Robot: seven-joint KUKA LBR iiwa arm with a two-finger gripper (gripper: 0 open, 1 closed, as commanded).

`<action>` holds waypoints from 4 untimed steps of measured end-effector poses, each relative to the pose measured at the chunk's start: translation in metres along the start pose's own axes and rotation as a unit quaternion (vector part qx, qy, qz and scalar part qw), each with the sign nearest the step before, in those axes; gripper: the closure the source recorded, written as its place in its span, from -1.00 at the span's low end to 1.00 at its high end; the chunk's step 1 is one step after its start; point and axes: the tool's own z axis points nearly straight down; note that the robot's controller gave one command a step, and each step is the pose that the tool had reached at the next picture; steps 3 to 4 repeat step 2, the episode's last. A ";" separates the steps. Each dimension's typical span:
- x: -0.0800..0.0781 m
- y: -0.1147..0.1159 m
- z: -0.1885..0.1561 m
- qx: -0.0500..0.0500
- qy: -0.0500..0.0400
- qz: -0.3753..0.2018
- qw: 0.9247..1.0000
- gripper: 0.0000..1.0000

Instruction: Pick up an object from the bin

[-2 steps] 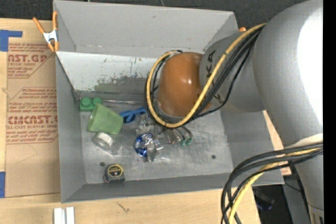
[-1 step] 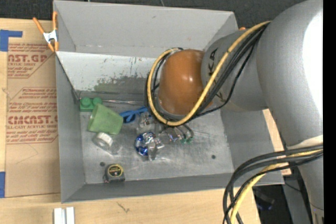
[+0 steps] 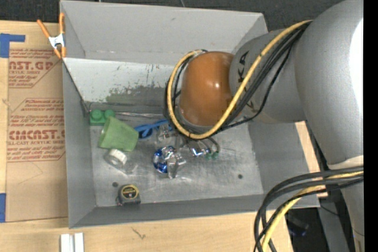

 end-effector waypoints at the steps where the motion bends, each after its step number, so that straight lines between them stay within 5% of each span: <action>1: -0.002 0.000 -0.060 0.000 -0.003 0.000 1.000 1.00; 2: -0.003 0.001 -0.092 0.000 -0.002 -0.001 1.000 1.00; 4: -0.003 0.001 -0.092 0.000 -0.002 -0.001 1.000 1.00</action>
Offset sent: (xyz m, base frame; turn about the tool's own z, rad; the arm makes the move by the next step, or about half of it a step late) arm -0.0001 -0.0001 0.0566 0.0000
